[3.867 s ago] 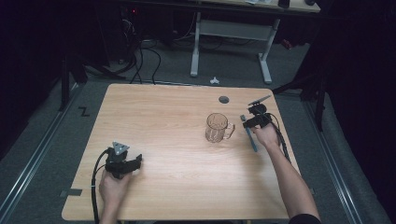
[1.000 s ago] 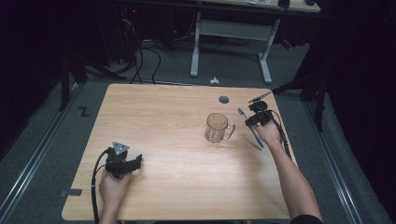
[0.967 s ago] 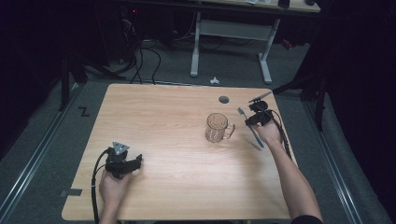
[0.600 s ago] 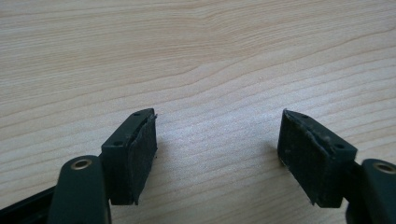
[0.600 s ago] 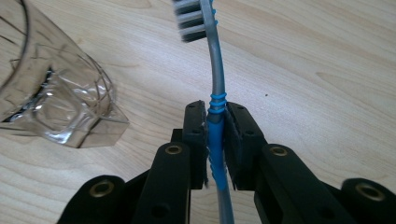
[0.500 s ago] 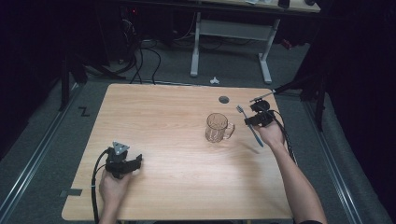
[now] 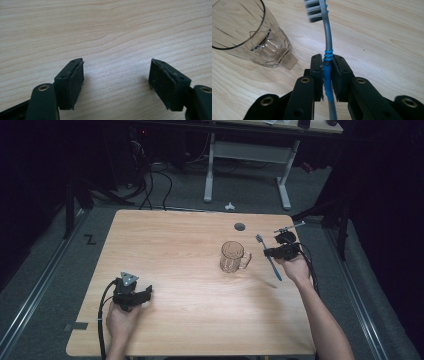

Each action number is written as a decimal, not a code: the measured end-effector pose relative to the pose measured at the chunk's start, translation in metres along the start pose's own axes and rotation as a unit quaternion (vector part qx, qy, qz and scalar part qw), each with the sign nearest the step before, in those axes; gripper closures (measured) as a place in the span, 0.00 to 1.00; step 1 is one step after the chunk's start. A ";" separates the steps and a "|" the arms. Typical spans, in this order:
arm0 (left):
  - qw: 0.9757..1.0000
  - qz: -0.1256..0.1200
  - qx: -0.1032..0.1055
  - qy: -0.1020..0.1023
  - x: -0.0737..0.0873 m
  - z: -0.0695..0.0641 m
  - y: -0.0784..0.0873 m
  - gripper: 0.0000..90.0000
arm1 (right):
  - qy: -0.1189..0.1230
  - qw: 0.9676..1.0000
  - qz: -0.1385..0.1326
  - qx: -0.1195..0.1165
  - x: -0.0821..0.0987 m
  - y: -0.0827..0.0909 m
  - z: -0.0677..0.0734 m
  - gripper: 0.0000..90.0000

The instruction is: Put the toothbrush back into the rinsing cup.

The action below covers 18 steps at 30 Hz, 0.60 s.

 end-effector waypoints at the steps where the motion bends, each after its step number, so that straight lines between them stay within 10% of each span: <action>1: 1.000 0.000 0.000 0.000 0.000 0.000 0.000 0.32 | -0.002 1.000 -0.002 -0.002 0.001 0.001 0.000 0.89; 18: 1.000 0.001 0.000 0.000 0.000 0.000 0.000 0.32 | 0.003 0.999 -0.046 -0.025 0.006 0.018 0.012 0.89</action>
Point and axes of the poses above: each handheld gripper's, and its own axes: y roughly backward along the jaws, x roughly out of its underside, z roughly to its left, the point moved 6 cm from there along -y, roughly forward along the jaws, and after that the axes turned 9 degrees about x, right-handed, at the moved point
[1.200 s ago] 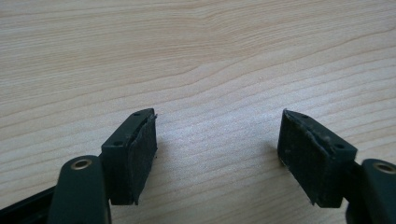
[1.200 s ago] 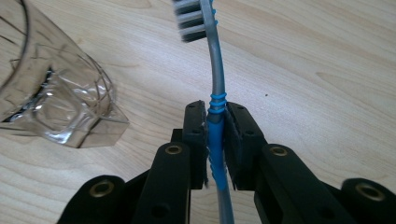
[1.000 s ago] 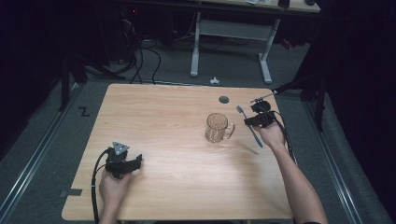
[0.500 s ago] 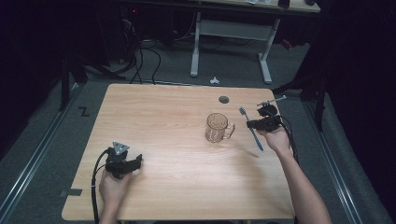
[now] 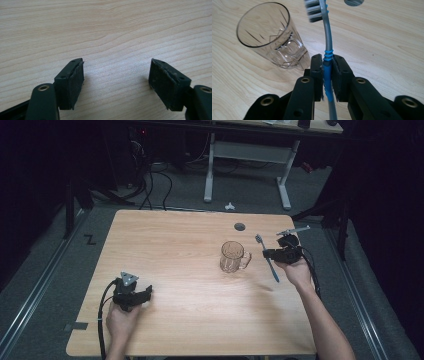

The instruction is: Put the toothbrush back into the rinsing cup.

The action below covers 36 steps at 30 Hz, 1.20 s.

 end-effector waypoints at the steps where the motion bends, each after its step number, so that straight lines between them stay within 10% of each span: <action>1: 1.000 0.000 0.000 0.000 0.000 0.000 0.000 0.32 | 0.001 1.000 -0.003 -0.001 0.000 0.001 0.001 0.89; 36: 1.000 0.000 0.000 0.000 0.000 0.000 0.000 0.32 | 0.002 0.992 -0.105 -0.065 -0.023 0.030 0.026 0.89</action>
Point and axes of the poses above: each handheld gripper's, and its own axes: y roughly backward along the jaws, x roughly out of its underside, z roughly to its left, the point moved 6 cm from there along -y, roughly forward along the jaws, and after that the axes turned 9 degrees about x, right-handed, at the moved point
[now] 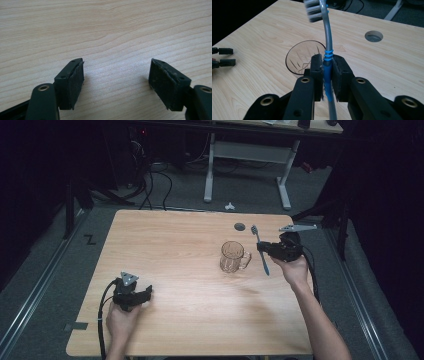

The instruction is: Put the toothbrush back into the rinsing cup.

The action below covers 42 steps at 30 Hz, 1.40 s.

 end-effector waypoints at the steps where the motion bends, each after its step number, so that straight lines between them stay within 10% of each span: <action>1: 1.000 0.000 0.000 0.000 0.000 0.000 0.000 0.32 | 0.002 1.000 0.000 0.000 -0.002 -0.001 0.001 0.89; 42: 1.000 0.000 0.000 0.000 0.000 0.000 0.000 0.32 | 0.011 0.998 -0.053 -0.010 -0.041 -0.018 0.017 0.89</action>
Point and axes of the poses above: each handheld gripper's, and its own axes: y roughly backward along the jaws, x roughly out of its underside, z roughly to its left, the point moved 6 cm from there along -y, roughly forward along the jaws, and after that the axes turned 9 degrees about x, right-handed, at the moved point
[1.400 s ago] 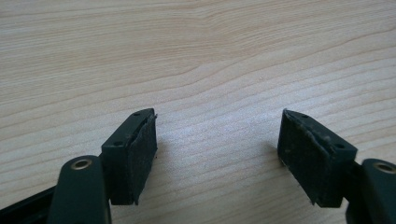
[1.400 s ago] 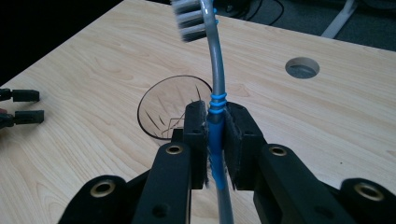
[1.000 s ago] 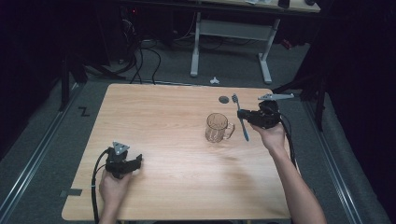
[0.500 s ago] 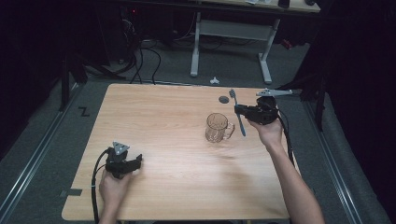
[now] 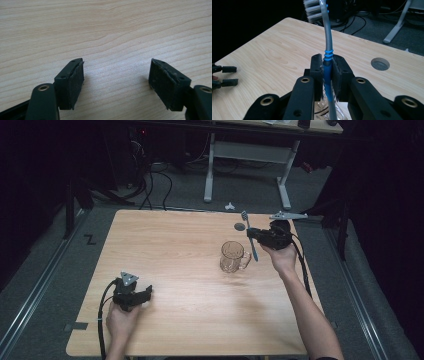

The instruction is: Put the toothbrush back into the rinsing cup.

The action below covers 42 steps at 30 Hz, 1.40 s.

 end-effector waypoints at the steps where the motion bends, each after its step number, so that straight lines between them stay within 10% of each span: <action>1: 1.000 0.000 0.000 0.000 0.000 0.000 0.000 0.32 | -0.001 1.000 0.000 0.000 0.000 -0.001 0.000 0.89; 42: 1.000 0.000 0.000 0.000 0.000 0.000 0.000 0.32 | -0.020 1.000 -0.017 0.012 -0.007 -0.034 0.001 0.89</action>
Point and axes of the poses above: each handheld gripper's, and its own axes: y roughly backward along the jaws, x roughly out of its underside, z roughly to its left, the point moved 6 cm from there along -y, roughly forward along the jaws, and after that the axes turned 9 degrees about x, right-handed, at the moved point
